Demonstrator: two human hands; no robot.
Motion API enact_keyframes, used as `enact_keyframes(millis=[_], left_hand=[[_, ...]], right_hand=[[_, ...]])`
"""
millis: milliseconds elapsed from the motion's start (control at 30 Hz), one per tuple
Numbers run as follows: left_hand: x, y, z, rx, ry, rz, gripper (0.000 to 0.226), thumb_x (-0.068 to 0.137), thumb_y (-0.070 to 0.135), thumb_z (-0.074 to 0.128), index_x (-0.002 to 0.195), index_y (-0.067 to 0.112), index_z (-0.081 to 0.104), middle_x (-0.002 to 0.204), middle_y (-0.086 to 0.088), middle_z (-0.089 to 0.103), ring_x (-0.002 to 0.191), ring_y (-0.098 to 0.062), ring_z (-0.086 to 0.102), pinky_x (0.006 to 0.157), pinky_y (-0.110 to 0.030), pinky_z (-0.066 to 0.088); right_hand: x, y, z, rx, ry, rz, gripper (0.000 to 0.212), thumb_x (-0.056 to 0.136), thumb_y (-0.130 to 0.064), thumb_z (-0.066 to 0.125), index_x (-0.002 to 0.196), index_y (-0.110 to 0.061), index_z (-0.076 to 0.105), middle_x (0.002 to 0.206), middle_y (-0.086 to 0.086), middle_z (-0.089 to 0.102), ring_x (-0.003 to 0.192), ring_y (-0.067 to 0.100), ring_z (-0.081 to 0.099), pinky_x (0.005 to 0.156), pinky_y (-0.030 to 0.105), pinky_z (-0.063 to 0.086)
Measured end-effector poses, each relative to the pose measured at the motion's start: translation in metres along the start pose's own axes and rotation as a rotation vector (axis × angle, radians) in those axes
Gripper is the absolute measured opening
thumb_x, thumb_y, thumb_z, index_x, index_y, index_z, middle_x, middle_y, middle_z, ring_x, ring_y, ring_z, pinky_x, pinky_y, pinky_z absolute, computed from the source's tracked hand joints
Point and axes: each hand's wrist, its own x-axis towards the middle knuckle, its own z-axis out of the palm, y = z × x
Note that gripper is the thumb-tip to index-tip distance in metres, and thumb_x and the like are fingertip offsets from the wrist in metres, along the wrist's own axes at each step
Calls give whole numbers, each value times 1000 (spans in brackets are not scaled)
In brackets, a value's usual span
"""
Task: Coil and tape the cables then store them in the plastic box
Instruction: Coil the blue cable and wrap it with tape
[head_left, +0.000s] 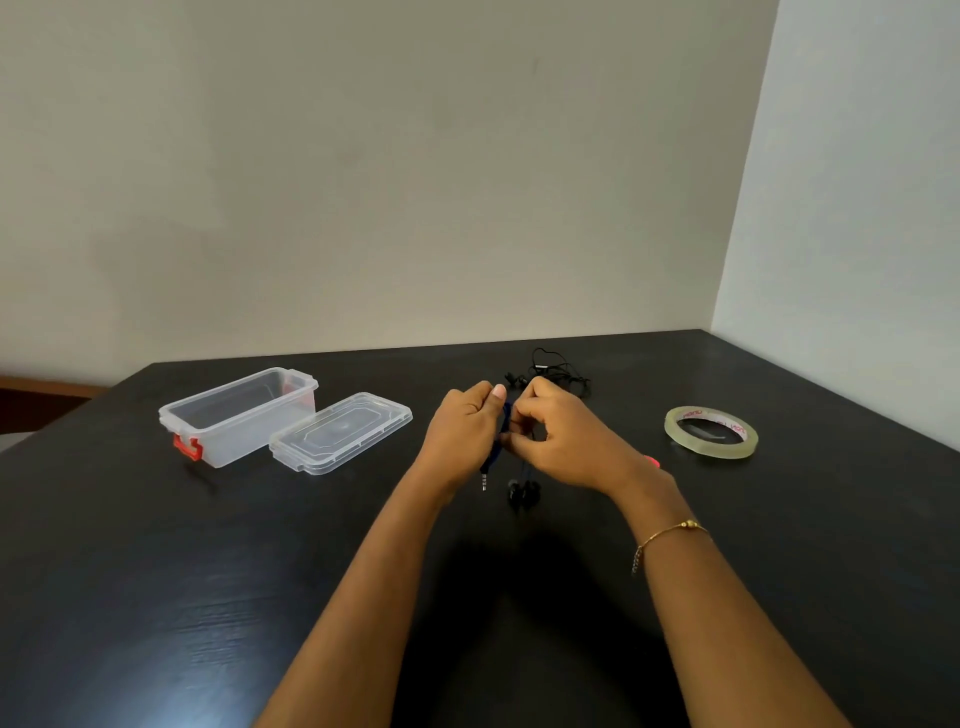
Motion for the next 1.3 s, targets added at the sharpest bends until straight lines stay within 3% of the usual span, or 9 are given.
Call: enact_keyframes(millis=[133, 233, 367, 467, 667, 800, 933, 1133, 1300], left_hand=[[0, 1, 1, 27, 12, 34, 36, 100, 27, 33, 67, 14, 42, 65, -3, 41, 59, -11, 36, 60, -27, 34], [2, -3, 3, 98, 14, 31, 35, 100, 30, 31, 69, 15, 43, 76, -8, 44, 70, -14, 39, 64, -27, 35], [2, -2, 4, 84, 30, 18, 36, 99, 29, 33, 71, 11, 46, 72, -7, 43, 68, -14, 40, 67, -31, 38], [1, 0, 2, 55, 21, 5, 35, 99, 26, 35, 76, 4, 51, 67, -6, 45, 64, -14, 41, 70, -37, 41], [2, -3, 2, 122, -2, -15, 38, 97, 27, 38, 80, -3, 55, 77, -18, 51, 70, -22, 46, 75, -46, 45], [0, 0, 0, 140, -59, -11, 35, 97, 27, 38, 66, 12, 47, 72, -9, 47, 65, -15, 42, 68, -31, 39], [-5, 6, -2, 132, -78, -2, 32, 98, 22, 37, 73, 7, 51, 67, -1, 43, 62, -9, 38, 60, -22, 31], [-4, 5, -3, 120, -124, -26, 32, 98, 24, 37, 74, 8, 51, 66, -3, 45, 60, -13, 39, 61, -27, 33], [-3, 3, -2, 173, -38, 8, 35, 97, 22, 38, 82, -2, 59, 73, -15, 48, 67, -22, 41, 66, -33, 34]], right_hand=[[2, 0, 3, -18, 97, 3, 13, 86, -20, 60, 77, -14, 53, 89, 4, 47, 73, 10, 46, 67, 20, 39], [3, 1, 4, -46, 158, 26, 14, 85, -20, 63, 75, -14, 54, 88, 0, 44, 69, 5, 43, 59, 10, 30], [4, 1, 8, -119, 266, 60, 17, 83, -22, 66, 76, -8, 60, 92, -1, 44, 80, 9, 45, 59, 7, 29], [5, 0, 10, -199, 303, 73, 20, 82, -26, 67, 80, -7, 64, 99, 2, 47, 89, 8, 43, 66, 14, 32], [4, -1, 5, -265, 259, 133, 31, 77, -37, 70, 87, -9, 65, 104, 6, 51, 100, 17, 46, 74, 23, 35], [4, -4, 5, -257, 230, 156, 34, 77, -39, 70, 90, -9, 63, 103, 7, 54, 96, 17, 49, 72, 25, 38], [3, -4, 4, -220, 222, 160, 36, 75, -39, 71, 94, -9, 62, 102, 6, 54, 96, 18, 49, 72, 25, 37], [1, -3, -2, -140, 155, 123, 31, 75, -31, 73, 93, -9, 61, 96, -1, 44, 92, 12, 42, 74, 22, 34], [1, -5, -4, -154, 170, 5, 16, 83, -17, 64, 97, -8, 62, 98, -2, 44, 99, 11, 40, 80, 19, 32]])
